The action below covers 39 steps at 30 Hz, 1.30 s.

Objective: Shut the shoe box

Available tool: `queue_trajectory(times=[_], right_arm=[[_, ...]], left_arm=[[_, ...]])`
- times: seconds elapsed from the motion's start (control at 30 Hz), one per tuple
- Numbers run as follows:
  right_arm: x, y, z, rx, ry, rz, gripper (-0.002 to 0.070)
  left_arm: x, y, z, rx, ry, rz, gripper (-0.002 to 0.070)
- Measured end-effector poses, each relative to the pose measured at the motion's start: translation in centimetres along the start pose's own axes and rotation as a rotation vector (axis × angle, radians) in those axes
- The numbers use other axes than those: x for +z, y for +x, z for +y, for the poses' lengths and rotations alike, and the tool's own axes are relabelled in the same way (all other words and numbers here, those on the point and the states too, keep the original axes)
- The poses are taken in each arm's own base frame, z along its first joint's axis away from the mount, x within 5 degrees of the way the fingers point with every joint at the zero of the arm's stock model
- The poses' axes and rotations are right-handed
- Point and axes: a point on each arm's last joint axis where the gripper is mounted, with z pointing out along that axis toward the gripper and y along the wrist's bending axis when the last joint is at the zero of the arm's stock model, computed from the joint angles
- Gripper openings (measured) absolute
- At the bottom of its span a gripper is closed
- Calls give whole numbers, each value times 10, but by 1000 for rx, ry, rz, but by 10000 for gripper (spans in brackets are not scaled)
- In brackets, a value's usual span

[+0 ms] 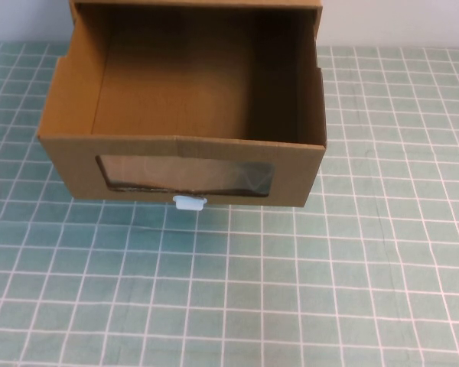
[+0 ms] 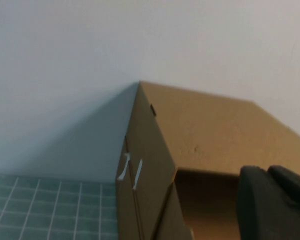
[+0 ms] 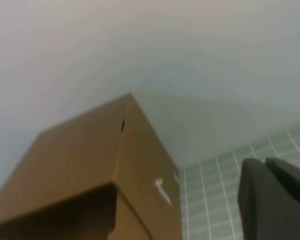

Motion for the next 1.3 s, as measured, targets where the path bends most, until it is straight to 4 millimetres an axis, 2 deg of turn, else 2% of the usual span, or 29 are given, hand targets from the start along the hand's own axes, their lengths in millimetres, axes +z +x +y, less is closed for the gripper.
queue_trajectory(times=[0.1, 0.23, 0.33, 0.5, 0.73, 0.93, 1.1, 1.3], right_arm=[[18, 13, 4, -109, -60, 135, -14], [37, 31, 15, -210, -205, 289, -14], [51, 41, 21, -280, -298, 360, -14], [72, 55, 29, -387, -450, 414, -14], [90, 64, 37, -316, -587, 431, -14], [96, 74, 37, -371, -643, 492, -14], [102, 67, 39, -456, -642, 507, -14], [118, 48, 53, -554, -578, 582, -14]], left_arm=[[22, 1, -1, 58, -18, 138, -5], [46, -13, -5, 172, -7, 262, -5], [65, -27, -13, 246, 42, 315, -5], [106, -28, -24, 344, 188, 425, -5], [172, -14, -37, 373, 389, 440, -5], [217, 7, -37, 371, 467, 502, -5], [240, 28, -35, 358, 507, 578, -5], [252, 43, -34, 299, 523, 602, -5]])
